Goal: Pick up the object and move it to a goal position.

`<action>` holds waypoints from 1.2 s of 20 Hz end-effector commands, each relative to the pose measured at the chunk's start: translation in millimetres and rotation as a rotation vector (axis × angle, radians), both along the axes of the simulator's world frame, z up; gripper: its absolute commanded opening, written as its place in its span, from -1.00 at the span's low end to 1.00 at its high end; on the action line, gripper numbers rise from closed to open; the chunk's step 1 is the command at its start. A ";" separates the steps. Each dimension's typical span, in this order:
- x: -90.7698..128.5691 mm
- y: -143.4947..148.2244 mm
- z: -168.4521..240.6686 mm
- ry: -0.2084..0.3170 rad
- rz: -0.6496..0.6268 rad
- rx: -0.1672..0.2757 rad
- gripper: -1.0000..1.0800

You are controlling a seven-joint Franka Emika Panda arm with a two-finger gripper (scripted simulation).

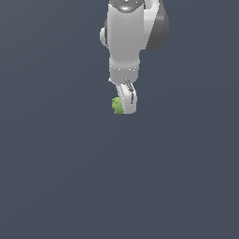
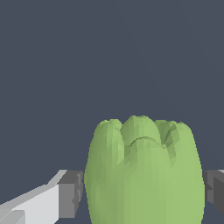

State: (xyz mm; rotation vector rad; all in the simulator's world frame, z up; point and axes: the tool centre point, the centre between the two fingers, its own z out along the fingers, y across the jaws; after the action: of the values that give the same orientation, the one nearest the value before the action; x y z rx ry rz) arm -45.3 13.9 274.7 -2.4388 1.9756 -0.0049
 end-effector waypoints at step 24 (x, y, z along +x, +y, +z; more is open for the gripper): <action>-0.3 -27.4 173.7 0.004 0.003 0.000 -1.00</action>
State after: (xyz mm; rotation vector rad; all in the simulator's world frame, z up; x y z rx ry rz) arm -45.9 -13.2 446.2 -2.4434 1.9737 -0.0011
